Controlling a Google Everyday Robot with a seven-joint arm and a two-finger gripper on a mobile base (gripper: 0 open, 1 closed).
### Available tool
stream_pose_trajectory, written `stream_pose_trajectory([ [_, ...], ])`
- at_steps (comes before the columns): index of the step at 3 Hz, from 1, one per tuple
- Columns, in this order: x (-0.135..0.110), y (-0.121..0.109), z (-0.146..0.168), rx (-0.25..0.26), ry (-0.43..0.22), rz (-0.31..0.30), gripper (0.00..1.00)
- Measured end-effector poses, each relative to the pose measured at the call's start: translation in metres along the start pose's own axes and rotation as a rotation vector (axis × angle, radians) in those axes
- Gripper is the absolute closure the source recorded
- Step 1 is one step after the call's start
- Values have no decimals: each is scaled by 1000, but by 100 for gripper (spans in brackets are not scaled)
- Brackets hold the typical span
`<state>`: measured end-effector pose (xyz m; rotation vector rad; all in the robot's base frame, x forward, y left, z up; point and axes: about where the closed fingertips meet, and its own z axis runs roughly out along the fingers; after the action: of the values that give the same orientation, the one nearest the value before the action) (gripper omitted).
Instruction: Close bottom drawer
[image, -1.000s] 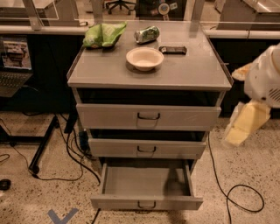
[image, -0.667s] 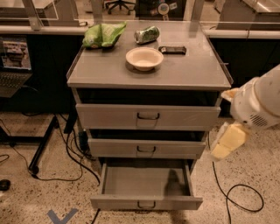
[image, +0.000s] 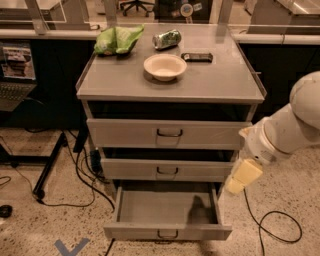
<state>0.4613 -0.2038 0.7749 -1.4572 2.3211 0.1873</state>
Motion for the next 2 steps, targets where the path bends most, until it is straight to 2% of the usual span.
stream_pose_trajectory([
  [1,1,0,2,-6,1,2,19],
  [2,1,0,2,-6,1,2,42],
])
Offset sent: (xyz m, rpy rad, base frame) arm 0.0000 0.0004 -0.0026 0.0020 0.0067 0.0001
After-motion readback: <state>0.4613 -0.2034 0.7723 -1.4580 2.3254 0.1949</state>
